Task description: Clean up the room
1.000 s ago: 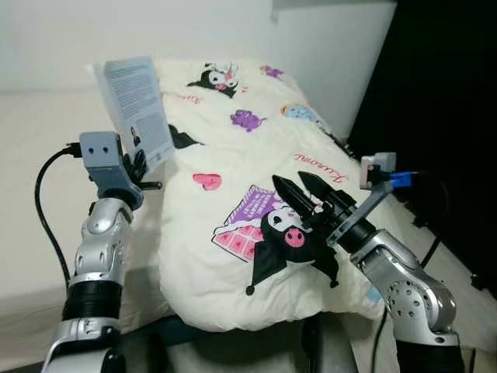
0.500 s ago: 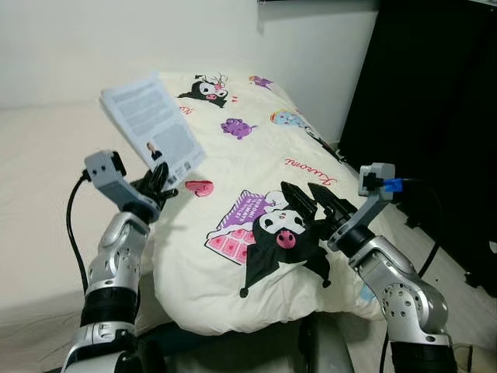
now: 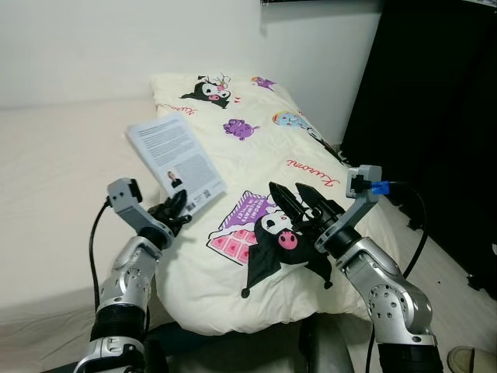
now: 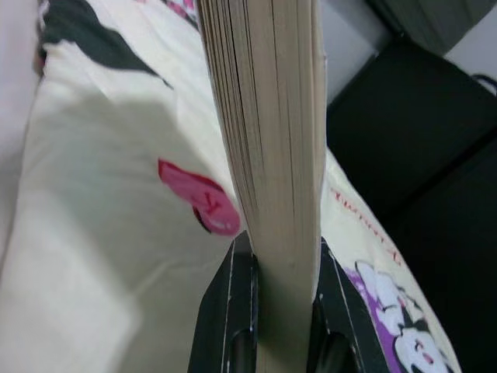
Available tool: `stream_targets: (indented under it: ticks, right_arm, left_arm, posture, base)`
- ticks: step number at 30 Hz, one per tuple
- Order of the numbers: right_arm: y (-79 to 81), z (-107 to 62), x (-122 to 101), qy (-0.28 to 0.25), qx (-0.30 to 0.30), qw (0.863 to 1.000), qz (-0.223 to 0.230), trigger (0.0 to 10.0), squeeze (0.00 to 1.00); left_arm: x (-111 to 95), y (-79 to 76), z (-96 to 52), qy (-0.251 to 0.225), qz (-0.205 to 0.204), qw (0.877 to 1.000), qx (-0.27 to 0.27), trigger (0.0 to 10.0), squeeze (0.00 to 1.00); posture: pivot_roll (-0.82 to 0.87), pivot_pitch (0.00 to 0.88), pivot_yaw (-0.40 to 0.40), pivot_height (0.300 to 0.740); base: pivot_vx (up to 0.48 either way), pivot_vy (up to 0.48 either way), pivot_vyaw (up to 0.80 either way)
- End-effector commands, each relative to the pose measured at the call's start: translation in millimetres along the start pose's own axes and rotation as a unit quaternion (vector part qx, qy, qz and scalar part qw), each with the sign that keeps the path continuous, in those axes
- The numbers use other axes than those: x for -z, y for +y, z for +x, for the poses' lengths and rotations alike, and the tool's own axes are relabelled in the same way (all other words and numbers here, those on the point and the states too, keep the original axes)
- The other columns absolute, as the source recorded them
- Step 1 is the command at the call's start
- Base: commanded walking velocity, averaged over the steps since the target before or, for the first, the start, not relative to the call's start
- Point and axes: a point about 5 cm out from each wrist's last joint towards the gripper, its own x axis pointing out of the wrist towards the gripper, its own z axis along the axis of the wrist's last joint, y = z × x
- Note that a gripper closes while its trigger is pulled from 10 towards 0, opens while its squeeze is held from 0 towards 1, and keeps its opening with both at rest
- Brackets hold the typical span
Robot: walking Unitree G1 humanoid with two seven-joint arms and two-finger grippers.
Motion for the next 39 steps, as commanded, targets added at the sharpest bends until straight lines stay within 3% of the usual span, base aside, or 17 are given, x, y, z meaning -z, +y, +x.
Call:
stream_targets:
  ticks: [1,13,17,18,19,22,24,26,28,31,35,39]
  right_arm:
    - [-0.3,-0.9,5,0.006,0.001,1.0,0.002,10.0,0.0]
    - [-0.9,3.0,6,0.003,0.001,1.0,0.001,10.0,0.0]
    - [-1.5,1.9,4,-0.009,0.006,1.0,0.005,10.0,0.0]
    - [-1.5,1.1,2,-0.019,0.007,1.0,0.01,10.0,0.0]
    - [-1.4,0.1,-1,-0.031,0.006,0.999,0.019,10.0,0.0]
    - [-1.1,-0.5,-4,-0.041,0.003,0.999,0.028,10.0,0.0]
    - [0.3,-1.2,-9,-0.063,-0.007,0.997,0.047,10.0,0.0]
    - [0.7,-1.2,-11,-0.069,-0.011,0.996,0.052,10.0,0.0]
    - [2.0,-0.7,-17,-0.088,-0.021,0.994,0.065,10.0,0.0]
    - [3.2,-0.2,-22,-0.101,-0.028,0.992,0.074,10.0,0.0]
    - [3.8,0.0,-24,-0.106,-0.032,0.991,0.077,10.0,0.0]
    - [16.5,1.2,-31,-0.114,-0.076,0.987,0.077,10.0,0.0]
  left_arm:
    - [5,-2.8,1.3,0.01,0.003,1.0,0.002,10.0,0.0]
    - [17,-14.1,5.1,0.035,0.017,0.999,0.022,10.0,0.0]
    - [15,-25.0,10.0,0.025,-0.007,0.999,0.043,10.0,0.0]
    - [11,-31.2,11.8,0.016,-0.033,0.997,0.065,10.0,0.0]
    - [5,-39.9,12.3,0.0,-0.075,0.992,0.104,10.0,0.0]
    - [-2,-45.9,11.8,-0.015,-0.108,0.985,0.135,10.0,0.0]
    - [-16,-60.8,9.5,-0.039,-0.167,0.964,0.202,10.0,0.0]
    - [-19,-65.3,8.7,-0.044,-0.181,0.958,0.22,10.0,0.0]
    - [-27,-81.9,3.3,-0.052,-0.215,0.933,0.283,10.0,0.0]
    - [-24,-90.8,-0.8,-0.044,-0.212,0.925,0.314,10.0,0.0]
    - [-23,-94.0,-2.5,-0.039,-0.208,0.922,0.323,10.0,0.0]
    - [-14,-100.5,-9.1,-0.017,-0.22,0.916,0.336,10.0,0.0]
  posture:
    - [-0.04,0.0,0.026,0.433]
    - [-0.03,0.0,0.026,0.468]
    - [-0.04,0.0,0.036,0.477]
    - [-0.04,0.0,0.038,0.482]
    - [-0.04,0.0,0.038,0.487]
    - [-0.04,0.0,0.038,0.492]
    - [-0.04,0.0,0.039,0.502]
    - [-0.04,0.0,0.039,0.507]
    - [-0.04,0.0,0.038,0.522]
    - [-0.04,0.0,0.038,0.532]
    - [-0.04,0.0,0.038,0.537]
    - [-0.04,0.0,0.038,0.556]
  base:
    - [0.0,0.0,0.0]
    - [0.0,0.0,0.0]
    - [0.0,0.0,0.0]
    - [0.0,0.0,0.0]
    - [0.0,0.0,0.0]
    - [0.0,0.0,0.0]
    - [0.0,0.0,0.0]
    - [0.0,0.0,0.0]
    - [0.0,0.0,0.0]
    - [0.0,0.0,0.0]
    - [0.0,0.0,0.0]
    - [0.0,0.0,0.0]
